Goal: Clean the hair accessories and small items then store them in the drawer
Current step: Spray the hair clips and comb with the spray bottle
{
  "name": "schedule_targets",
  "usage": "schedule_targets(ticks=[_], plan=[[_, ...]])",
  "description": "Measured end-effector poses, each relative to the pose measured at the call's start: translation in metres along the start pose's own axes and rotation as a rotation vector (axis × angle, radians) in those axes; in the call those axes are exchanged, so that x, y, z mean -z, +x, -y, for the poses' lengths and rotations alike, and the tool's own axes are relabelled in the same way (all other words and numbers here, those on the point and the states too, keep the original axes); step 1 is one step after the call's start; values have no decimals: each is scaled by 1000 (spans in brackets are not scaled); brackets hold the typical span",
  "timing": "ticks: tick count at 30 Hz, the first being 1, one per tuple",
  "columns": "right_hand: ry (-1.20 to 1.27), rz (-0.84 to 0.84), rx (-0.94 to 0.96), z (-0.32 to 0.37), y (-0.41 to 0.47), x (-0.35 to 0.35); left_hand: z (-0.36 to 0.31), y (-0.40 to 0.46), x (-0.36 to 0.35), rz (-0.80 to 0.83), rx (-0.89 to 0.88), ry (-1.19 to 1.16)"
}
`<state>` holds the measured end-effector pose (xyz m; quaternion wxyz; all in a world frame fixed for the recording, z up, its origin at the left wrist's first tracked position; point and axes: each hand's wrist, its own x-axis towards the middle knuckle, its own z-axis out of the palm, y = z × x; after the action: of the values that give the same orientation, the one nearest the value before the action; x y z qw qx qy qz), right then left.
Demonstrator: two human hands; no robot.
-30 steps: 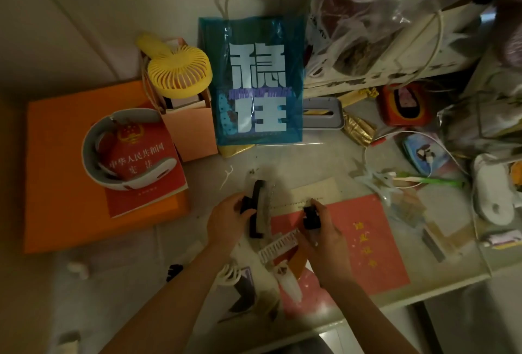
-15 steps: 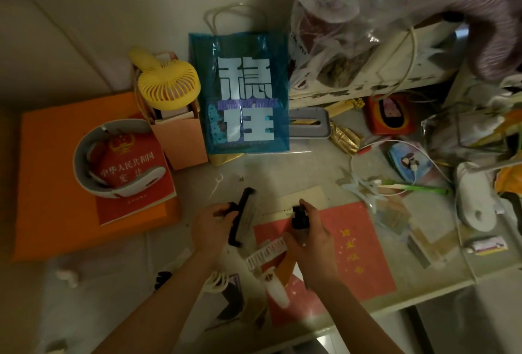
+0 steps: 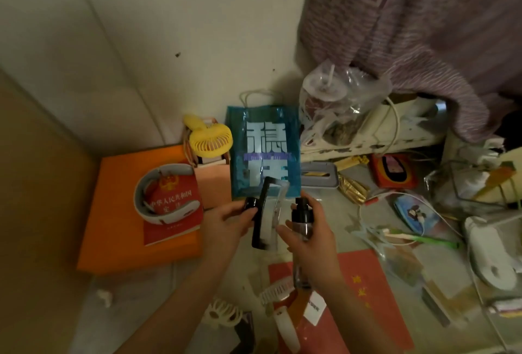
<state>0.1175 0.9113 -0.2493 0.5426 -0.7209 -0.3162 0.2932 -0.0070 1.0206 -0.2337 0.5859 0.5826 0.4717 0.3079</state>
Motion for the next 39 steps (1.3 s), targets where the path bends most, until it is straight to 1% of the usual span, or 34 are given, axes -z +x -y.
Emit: schedule_targets(ticks=[3,6,9,15,18,21,24,27,29,35,39], plan=[[65,39,79,27,0,2,-34,-10,6,-2,-116,-42],[135,75,151,56,-1,7,-65,-17,11,-18,-161,-119],[189,111,231,83,-6,12,-93,-23,16,-15,-248,-131],[232,80,365,129,-14,27,-148,-40,29,47,-454,-23],[260,76,414,154,-17,36,-177,-47,35,43,-581,140],[278,87,456,179,-16,45,-203,-48,42,74,-670,188],[289,111,505,201,-13,53,-222,-41,53,217,-669,229],[305,128,554,217,-9,60,-237,-39,59,365,-652,164],[323,143,559,225,-5,64,-247,-41,60,422,-669,142],[319,154,622,244,4,75,-269,-41,61,445,-733,173],[329,150,614,252,5,81,-281,-39,58,440,-786,199]])
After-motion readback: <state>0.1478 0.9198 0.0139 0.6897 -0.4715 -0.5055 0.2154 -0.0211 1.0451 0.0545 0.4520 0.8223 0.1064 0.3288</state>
